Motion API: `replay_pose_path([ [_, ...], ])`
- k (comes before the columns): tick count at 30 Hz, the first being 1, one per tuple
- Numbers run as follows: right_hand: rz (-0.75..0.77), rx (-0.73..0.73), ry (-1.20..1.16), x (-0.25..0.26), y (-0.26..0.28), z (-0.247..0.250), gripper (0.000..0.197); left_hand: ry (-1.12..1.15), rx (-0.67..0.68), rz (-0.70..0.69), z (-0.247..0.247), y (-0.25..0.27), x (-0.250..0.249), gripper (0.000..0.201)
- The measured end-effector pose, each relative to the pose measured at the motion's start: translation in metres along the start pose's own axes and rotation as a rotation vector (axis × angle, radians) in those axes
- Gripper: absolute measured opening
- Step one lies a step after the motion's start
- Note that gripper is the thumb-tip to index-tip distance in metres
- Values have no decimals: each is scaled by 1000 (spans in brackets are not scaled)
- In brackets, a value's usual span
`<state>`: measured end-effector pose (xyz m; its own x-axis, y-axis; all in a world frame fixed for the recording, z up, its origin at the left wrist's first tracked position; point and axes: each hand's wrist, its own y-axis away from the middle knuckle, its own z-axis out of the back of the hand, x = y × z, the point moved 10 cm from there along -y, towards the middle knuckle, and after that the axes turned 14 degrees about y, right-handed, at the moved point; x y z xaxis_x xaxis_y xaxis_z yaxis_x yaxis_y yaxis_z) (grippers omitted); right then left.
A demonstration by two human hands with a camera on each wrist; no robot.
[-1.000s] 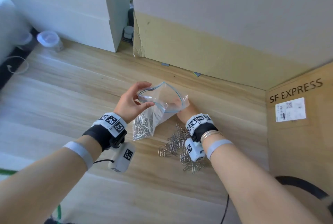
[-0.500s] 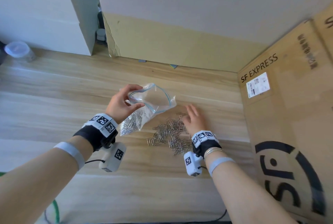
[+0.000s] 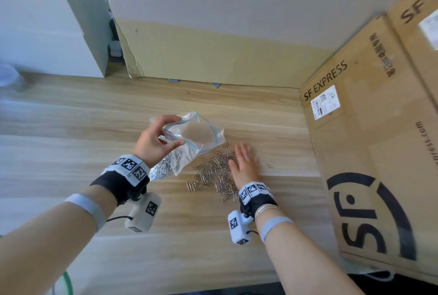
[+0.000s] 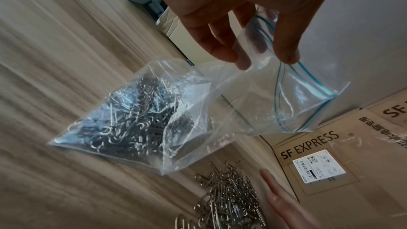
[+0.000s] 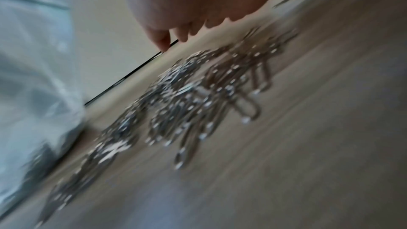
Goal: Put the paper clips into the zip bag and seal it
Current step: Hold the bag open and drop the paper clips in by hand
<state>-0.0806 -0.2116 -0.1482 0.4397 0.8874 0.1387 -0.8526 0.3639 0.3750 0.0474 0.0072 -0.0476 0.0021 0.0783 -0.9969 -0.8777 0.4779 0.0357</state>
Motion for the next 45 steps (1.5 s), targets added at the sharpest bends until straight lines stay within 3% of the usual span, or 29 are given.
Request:
replay_pose_path([
  [3,-268,10,53,-53,8,9,58,-5,4,-1,1,1,-1,54],
  [6,-350,62,2,-70,12,0,60,-1,12,-5,0,1,-2,54],
  [13,-87,49,-11,0,10,-22,58,-16,42,-28,-6,0,-3,56],
  [17,2,-26,-273,15,12,-6,54,-36,48,-34,-10,1,-6,67],
  [19,3,-50,-214,12,12,6,67,-37,45,-28,-10,2,-4,66],
  [22,-28,90,74,13,14,3,102,-40,45,-29,-10,2,-5,66],
  [25,67,180,207,34,14,-11,110,-37,38,-30,-8,3,-5,65],
  [28,153,141,268,53,11,-16,96,-28,25,-29,-5,3,-4,66],
  [32,201,25,112,61,4,-7,55,-30,11,-23,-1,3,-4,68],
  [36,270,-32,-22,63,-1,-2,33,-4,-8,-2,3,3,1,62],
  [45,294,-50,-108,62,-5,16,21,25,-13,10,5,1,4,64],
])
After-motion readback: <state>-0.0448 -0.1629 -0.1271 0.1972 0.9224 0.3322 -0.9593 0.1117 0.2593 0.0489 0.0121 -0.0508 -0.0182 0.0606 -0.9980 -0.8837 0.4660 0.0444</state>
